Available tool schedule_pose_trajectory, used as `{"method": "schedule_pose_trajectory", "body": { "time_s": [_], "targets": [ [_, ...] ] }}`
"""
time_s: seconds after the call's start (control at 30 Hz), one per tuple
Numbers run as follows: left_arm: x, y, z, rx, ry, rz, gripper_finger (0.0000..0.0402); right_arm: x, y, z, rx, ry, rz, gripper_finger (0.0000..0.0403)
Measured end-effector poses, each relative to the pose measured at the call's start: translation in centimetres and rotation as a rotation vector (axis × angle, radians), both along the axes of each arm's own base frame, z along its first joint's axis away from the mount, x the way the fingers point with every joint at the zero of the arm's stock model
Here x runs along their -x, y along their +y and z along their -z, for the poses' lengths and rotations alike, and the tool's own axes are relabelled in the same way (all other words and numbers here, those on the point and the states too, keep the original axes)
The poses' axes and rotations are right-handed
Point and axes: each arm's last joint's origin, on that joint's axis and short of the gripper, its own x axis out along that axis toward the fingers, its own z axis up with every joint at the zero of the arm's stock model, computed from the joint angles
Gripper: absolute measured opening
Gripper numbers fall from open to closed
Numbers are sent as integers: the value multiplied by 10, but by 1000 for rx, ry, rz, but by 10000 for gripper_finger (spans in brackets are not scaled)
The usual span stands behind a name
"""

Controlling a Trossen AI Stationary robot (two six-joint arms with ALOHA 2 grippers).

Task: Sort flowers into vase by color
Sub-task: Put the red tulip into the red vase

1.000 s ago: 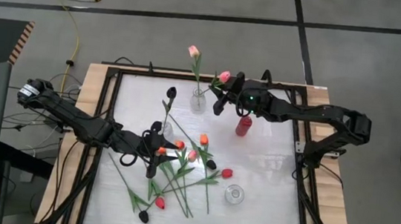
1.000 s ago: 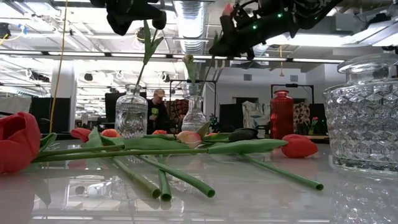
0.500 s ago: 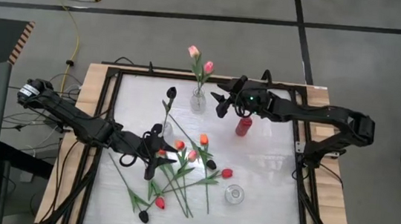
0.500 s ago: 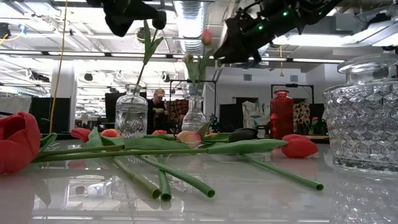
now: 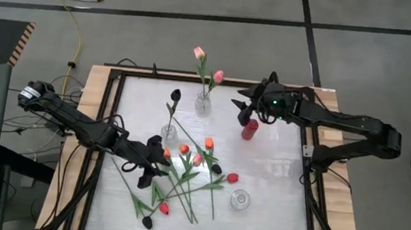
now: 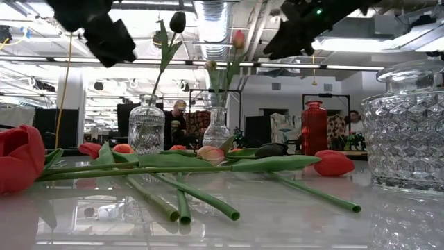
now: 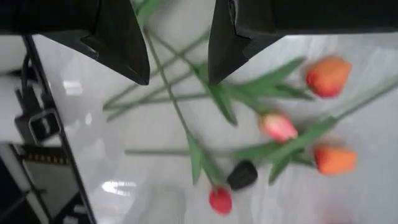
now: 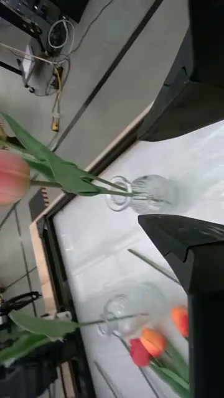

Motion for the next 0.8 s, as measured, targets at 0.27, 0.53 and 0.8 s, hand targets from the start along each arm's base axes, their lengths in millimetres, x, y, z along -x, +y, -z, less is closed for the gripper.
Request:
{"method": "schedule_pose_trajectory", "body": {
  "time_s": [0.27,0.53,0.8],
  "targets": [
    [5,1,6,-14,81,17,151,20,18,-10,-68,-6,-18,228],
    [9,-3,10,6,108,65,151,30,37,-11,-145,18,-55,228],
    [19,-17,14,-69,152,150,151,26,53,-8,-151,48,-124,228]
  ]
}}
